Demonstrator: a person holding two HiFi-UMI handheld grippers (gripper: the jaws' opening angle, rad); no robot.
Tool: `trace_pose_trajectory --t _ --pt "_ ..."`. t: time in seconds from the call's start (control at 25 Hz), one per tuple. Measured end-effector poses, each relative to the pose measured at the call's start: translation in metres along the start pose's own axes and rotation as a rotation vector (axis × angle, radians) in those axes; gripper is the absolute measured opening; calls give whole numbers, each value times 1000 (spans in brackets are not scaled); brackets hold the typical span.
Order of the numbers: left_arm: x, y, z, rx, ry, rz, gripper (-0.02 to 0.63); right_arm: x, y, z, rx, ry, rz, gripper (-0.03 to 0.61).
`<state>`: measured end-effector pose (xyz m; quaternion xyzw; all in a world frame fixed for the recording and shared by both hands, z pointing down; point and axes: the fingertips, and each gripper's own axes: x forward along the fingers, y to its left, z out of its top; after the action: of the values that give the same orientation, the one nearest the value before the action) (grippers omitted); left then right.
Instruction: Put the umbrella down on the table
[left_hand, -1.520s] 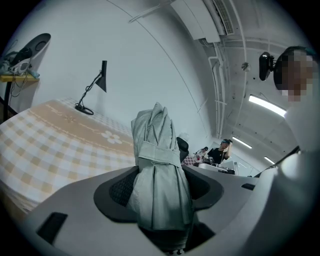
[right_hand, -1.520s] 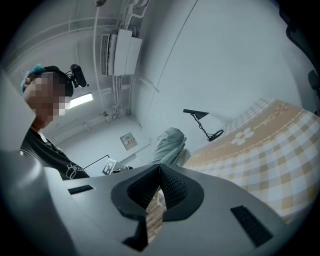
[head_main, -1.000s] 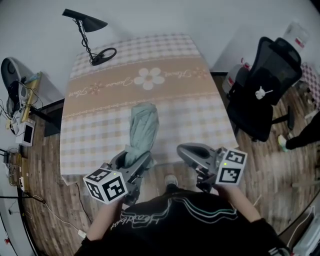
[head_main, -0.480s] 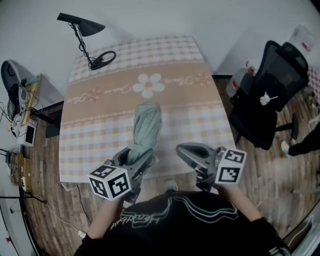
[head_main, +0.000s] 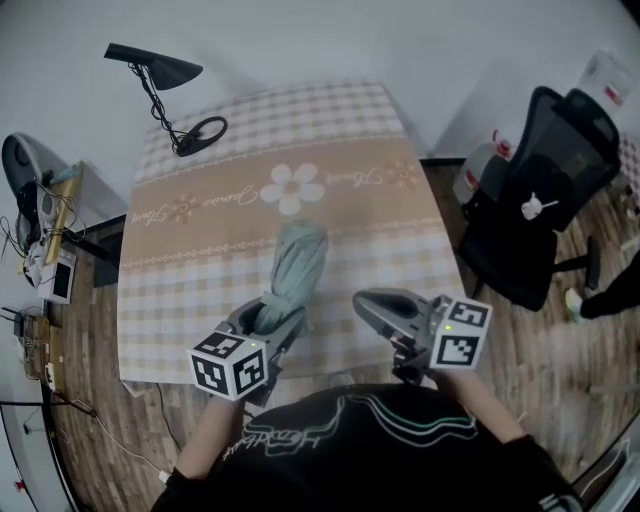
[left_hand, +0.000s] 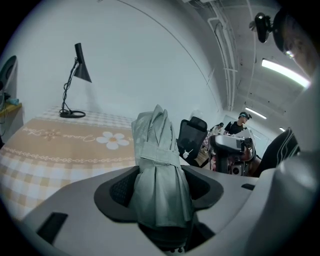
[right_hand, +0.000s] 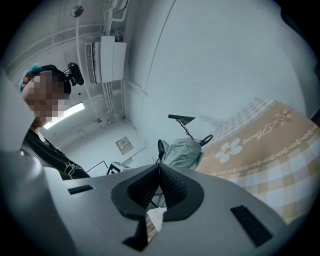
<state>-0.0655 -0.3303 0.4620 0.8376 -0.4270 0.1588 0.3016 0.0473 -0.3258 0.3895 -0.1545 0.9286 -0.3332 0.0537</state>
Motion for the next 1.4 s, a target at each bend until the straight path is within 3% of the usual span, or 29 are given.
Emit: trace_pose_trajectory --t 0.24,0.88,1.4 --pt "19 13 -10 48 49 25 253 2 -15 1 14 14 -3 12" --pt "68 70 -61 71 239 94 252 5 -54 -13 106 57 -51 12" --pt "90 87 -87 104 291 102 252 -1 -74 -30 145 76 -100 12"
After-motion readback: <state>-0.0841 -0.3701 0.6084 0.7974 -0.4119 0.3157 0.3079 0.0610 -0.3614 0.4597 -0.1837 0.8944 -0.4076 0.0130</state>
